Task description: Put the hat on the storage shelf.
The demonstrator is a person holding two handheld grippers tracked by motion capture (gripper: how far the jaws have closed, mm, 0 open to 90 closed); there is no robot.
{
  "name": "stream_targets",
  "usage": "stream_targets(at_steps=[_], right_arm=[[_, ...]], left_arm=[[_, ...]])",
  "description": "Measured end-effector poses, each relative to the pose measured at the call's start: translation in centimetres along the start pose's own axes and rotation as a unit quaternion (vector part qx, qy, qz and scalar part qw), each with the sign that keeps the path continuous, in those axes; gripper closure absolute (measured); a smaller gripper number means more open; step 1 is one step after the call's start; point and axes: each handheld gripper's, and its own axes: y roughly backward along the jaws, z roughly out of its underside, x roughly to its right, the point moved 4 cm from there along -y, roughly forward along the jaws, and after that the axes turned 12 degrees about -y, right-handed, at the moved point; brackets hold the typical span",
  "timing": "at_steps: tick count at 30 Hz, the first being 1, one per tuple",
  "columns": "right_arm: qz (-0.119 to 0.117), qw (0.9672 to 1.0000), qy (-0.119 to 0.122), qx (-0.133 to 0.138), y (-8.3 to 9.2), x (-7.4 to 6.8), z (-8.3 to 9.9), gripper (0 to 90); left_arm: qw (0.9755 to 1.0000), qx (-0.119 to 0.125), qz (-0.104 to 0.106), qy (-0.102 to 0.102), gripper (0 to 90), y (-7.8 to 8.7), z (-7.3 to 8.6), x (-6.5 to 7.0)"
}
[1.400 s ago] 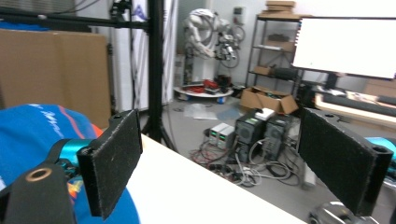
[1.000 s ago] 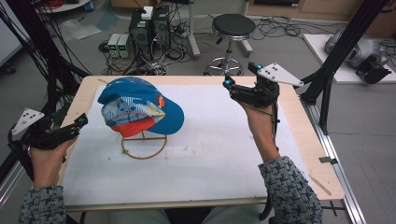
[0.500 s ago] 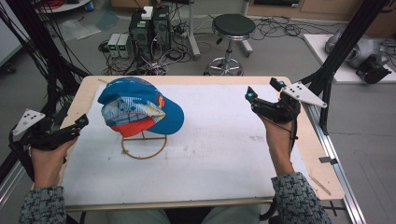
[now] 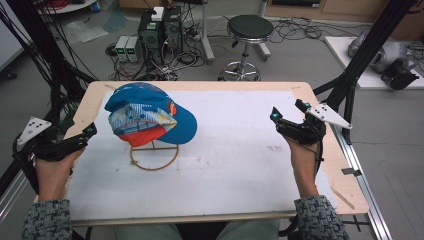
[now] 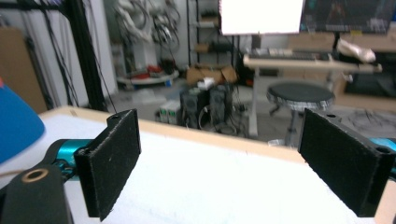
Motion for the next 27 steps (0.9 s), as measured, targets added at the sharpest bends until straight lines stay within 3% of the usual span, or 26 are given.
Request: stream_targets(at_steps=[2, 6, 16, 27], right_arm=[[-0.001, 0.9999, -0.001, 0.012, 0.1, 0.2, 0.5, 13.6], [0.006, 1.0000, -0.005, -0.002, 0.1, 0.7, 1.6, 13.0], [0.016, 0.9998, -0.012, -0.006, 0.7, 2.2, 4.4, 12.7], [0.024, 0.9995, -0.016, -0.009, 1.1, 3.0, 5.1, 12.7]], left_arm=[[1.0000, 0.000, 0.000, 0.000, 16.4, 0.0, 0.0, 0.0], [1.0000, 0.000, -0.001, 0.000, 16.4, 0.0, 0.0, 0.0], [1.0000, -0.008, -0.001, -0.002, 16.4, -0.3, 0.4, 0.2], [1.0000, -0.008, 0.000, -0.004, 16.4, -0.4, 0.4, 0.2]])
